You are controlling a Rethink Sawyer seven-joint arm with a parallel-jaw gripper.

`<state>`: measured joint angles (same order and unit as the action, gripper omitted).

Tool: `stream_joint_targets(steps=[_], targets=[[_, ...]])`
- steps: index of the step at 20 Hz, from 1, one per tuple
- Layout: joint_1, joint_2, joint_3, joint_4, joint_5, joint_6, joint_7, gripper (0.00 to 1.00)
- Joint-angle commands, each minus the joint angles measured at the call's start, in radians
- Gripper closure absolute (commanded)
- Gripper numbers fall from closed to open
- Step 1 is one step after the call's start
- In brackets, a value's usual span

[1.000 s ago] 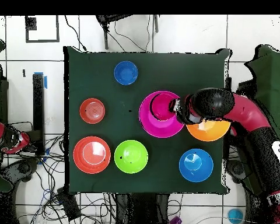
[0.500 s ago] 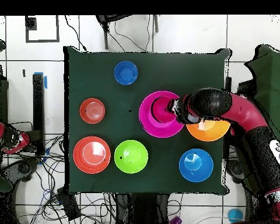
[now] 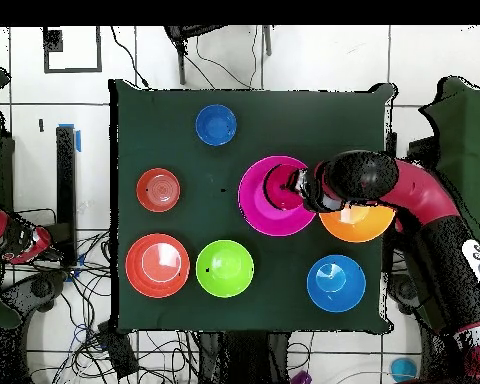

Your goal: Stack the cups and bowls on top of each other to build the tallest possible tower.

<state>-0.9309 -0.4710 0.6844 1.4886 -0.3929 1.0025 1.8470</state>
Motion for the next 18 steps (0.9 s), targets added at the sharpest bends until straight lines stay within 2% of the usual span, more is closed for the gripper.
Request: stream_joint_targets(steps=[1,12,18], targets=[[0.044,0.022,-0.056,-0.039,-0.074,0.08,-0.149,0.0],[0.045,0.005,-0.05,-0.032,-0.064,0.089,-0.138,0.0],[0.053,-0.06,-0.041,0.004,-0.036,0.098,-0.095,0.0]])
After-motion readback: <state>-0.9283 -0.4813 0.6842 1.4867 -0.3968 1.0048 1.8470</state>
